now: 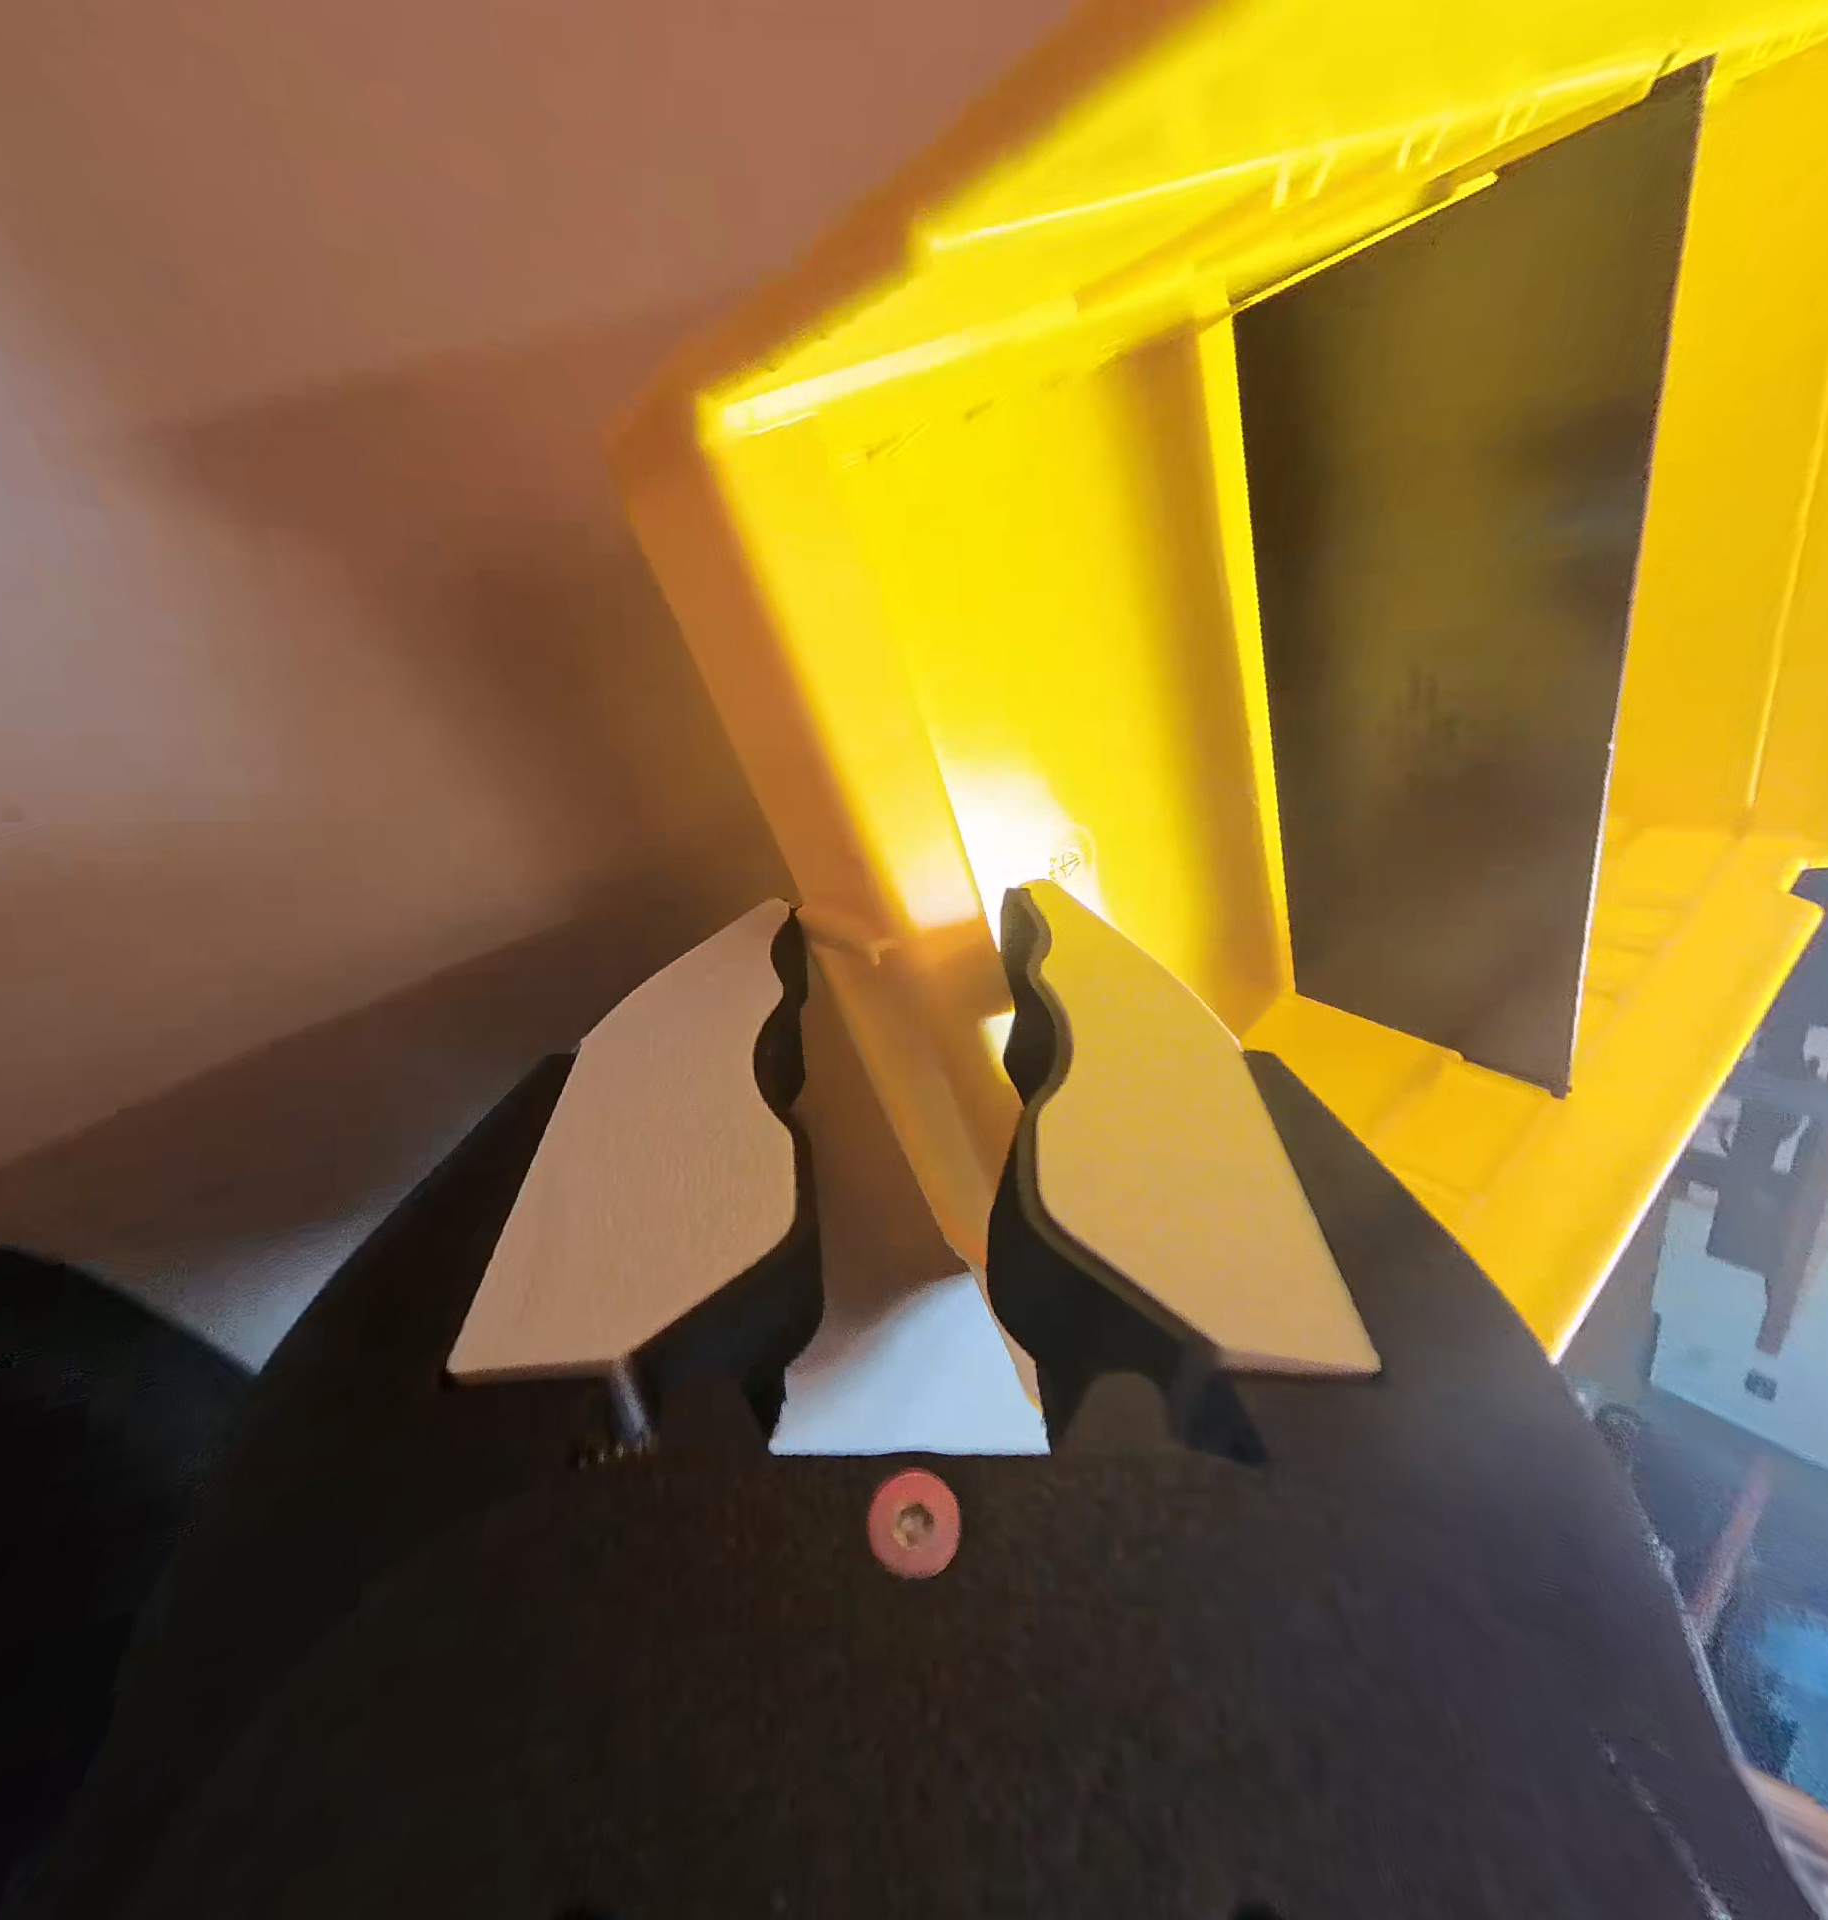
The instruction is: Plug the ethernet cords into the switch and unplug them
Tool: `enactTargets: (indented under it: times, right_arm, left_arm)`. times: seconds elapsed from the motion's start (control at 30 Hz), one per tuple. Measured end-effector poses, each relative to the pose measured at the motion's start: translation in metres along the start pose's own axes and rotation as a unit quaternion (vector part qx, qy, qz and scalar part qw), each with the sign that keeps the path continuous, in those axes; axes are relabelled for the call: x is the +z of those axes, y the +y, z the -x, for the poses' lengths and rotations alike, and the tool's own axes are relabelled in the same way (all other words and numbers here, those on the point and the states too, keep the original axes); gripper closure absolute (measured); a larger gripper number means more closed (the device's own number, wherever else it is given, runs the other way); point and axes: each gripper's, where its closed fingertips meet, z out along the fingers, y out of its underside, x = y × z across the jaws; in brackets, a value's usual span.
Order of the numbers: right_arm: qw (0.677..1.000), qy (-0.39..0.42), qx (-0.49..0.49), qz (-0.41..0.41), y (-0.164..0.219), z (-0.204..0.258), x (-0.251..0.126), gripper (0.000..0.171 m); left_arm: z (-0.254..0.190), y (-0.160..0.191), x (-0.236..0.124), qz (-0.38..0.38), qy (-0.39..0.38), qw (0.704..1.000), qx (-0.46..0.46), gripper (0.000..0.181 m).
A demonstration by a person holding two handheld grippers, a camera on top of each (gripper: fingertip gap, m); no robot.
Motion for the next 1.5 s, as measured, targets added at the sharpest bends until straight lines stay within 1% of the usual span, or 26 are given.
enactTargets:
  times: [0.07,0.13,0.2,0.27,0.37,0.4,0.5,0.6,0.7,0.9,1.03,1.27,1.3,1.33,1.37,1.4,1.43,1.5]
  right_arm:
    - [1.0,0.018,0.014,0.012,0.007,0.004,-0.005,0.135]
    - [0.998,0.035,0.05,0.033,0.013,0.004,-0.007,0.135]
    - [0.992,0.062,0.092,0.053,0.016,-0.001,-0.007,0.135]
    - [0.987,0.089,0.109,0.072,0.017,-0.01,-0.002,0.135]
    - [0.986,0.111,0.082,0.093,0.023,-0.026,0.013,0.137]
    - [0.987,0.116,0.071,0.088,0.024,-0.033,0.017,0.138]
    - [0.99,0.107,0.054,0.08,0.025,-0.049,0.03,0.139]
    - [0.993,0.084,0.058,0.065,0.025,-0.059,0.039,0.14]
    - [0.995,0.083,0.033,0.046,0.028,-0.069,0.05,0.138]
    - [0.995,0.099,-0.017,0.014,0.033,-0.074,0.051,0.138]
    - [0.994,0.089,-0.054,-0.035,0.03,-0.069,0.047,0.14]
    - [0.994,0.092,-0.049,-0.022,0.03,-0.076,0.053,0.139]
    - [0.994,0.096,-0.041,-0.018,0.03,-0.077,0.052,0.137]
    - [0.995,0.097,-0.022,-0.014,0.03,-0.076,0.049,0.128]
    - [0.996,0.089,0.01,-0.025,0.027,-0.072,0.043,0.115]
    - [0.994,0.074,0.05,-0.055,0.018,-0.066,0.034,0.109]
    - [0.99,0.061,0.086,-0.095,0.007,-0.059,0.021,0.107]
    - [0.974,0.054,0.14,-0.17,-0.012,-0.051,-0.007,0.108]
  left_arm:
    - [0.008,0.008,0.003,-0.013,-0.007,1.0,-0.006,0.147]
    - [0.015,0.014,0.005,-0.023,-0.014,1.0,-0.002,0.147]
    - [0.021,0.019,0.007,-0.028,-0.016,0.999,-0.004,0.147]
    - [0.025,0.021,0.01,-0.03,-0.018,0.999,0.001,0.147]
    - [0.031,0.023,0.013,-0.031,-0.015,0.999,0.003,0.147]
    - [0.033,0.023,0.015,-0.031,-0.015,0.999,0.004,0.147]
    - [0.038,0.024,0.018,-0.033,-0.012,0.999,0.008,0.147]
    - [0.045,0.024,0.023,-0.031,-0.012,0.999,0.004,0.148]
    - [0.051,0.026,0.027,-0.026,-0.016,1.0,-0.001,0.147]
    - [0.059,0.029,0.032,-0.024,-0.022,0.999,-0.007,0.147]
    - [0.061,0.03,0.032,-0.022,-0.022,0.999,-0.01,0.147]
    - [0.061,0.03,0.033,-0.012,-0.024,1.0,-0.011,0.147]
    - [0.061,0.029,0.032,-0.016,-0.025,0.999,-0.012,0.146]
    - [0.059,0.025,0.029,-0.032,-0.021,0.999,-0.017,0.141]
    - [0.059,0.02,0.022,-0.053,-0.02,0.998,-0.029,0.137]
    - [0.059,0.015,0.013,-0.076,-0.019,0.996,-0.041,0.135]
    - [0.058,0.01,0.002,-0.099,-0.017,0.994,-0.051,0.133]
    - [0.053,0.003,-0.019,-0.14,-0.004,0.987,-0.076,0.133]
